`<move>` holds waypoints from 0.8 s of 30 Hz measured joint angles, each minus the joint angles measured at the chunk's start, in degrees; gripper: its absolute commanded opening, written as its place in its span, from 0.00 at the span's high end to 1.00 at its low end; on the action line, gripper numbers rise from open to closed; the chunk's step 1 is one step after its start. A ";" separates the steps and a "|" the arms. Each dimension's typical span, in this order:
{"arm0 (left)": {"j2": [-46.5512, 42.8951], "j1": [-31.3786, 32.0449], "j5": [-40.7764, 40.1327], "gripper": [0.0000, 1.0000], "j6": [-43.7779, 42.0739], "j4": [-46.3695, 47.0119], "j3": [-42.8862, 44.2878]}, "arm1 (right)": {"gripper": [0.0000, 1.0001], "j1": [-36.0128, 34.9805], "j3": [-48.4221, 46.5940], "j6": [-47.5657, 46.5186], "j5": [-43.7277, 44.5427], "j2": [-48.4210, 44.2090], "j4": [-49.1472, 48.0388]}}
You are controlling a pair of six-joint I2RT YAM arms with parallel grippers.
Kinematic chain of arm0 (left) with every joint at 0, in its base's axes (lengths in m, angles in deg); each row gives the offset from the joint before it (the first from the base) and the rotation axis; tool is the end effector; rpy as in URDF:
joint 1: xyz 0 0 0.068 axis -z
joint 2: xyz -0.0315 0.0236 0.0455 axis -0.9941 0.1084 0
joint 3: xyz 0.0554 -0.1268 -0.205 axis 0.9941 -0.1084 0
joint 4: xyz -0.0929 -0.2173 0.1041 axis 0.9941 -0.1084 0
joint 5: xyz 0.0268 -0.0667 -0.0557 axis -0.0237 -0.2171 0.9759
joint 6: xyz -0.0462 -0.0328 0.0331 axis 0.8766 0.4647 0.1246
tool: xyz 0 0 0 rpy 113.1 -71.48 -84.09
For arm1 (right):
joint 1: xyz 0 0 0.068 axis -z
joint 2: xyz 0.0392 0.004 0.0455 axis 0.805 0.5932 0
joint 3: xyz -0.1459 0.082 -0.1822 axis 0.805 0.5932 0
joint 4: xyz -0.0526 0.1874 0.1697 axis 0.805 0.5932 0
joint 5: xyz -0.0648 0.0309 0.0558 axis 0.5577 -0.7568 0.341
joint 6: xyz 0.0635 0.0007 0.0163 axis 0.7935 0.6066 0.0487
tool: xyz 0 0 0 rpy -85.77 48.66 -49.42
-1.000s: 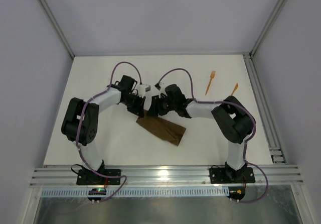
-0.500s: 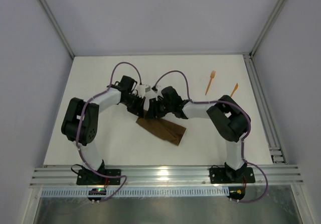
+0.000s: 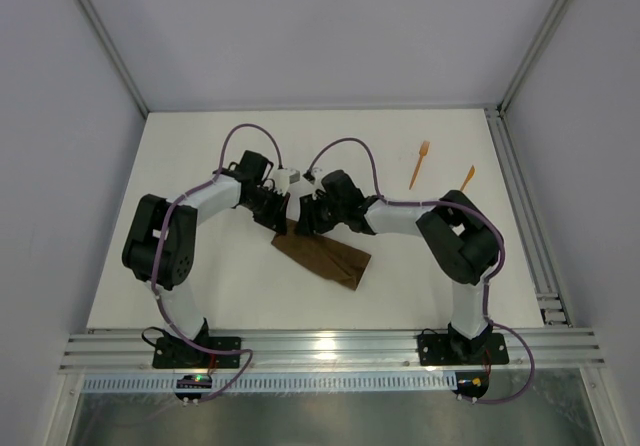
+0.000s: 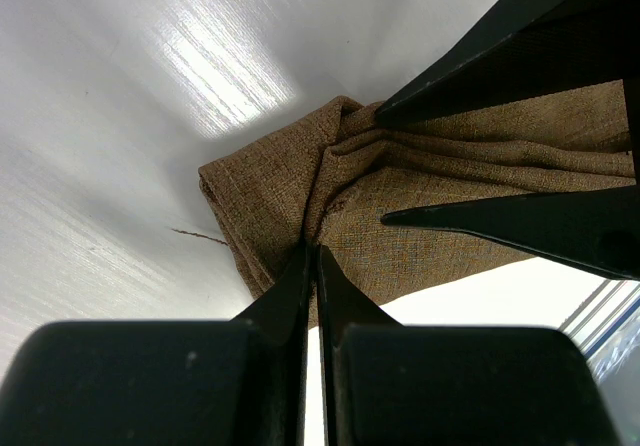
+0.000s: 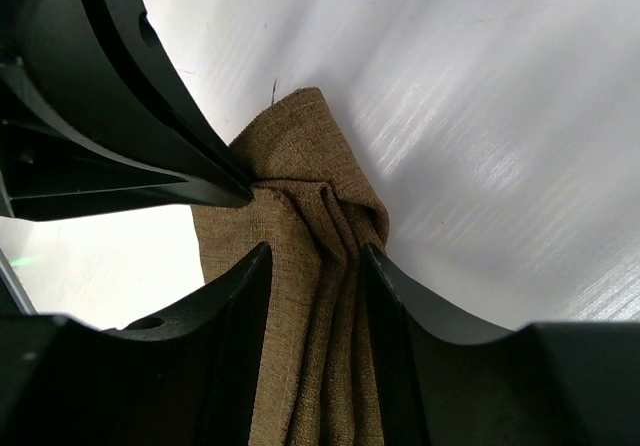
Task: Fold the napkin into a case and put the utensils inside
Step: Stuff the top corner of the smaller-rectangle-folded napkin into the folded napkin.
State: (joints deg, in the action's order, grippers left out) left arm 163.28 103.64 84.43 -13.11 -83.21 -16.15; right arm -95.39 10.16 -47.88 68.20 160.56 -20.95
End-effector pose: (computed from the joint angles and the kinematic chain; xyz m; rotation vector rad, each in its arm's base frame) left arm 0.3148 -0.1406 0.1306 0.7497 2.6563 -0.7711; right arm 0.2906 0.2821 0.1193 -0.6184 2.3214 0.9219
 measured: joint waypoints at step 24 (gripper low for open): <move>-1.20 -1.11 1.42 0.69 0.63 -0.11 -0.11 | 0.97 -0.11 -1.31 -0.20 -3.56 2.91 -1.60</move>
State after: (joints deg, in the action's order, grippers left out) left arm 162.08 102.52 85.85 -12.48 -83.32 -16.26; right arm -95.50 8.85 -48.08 64.64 163.46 -22.54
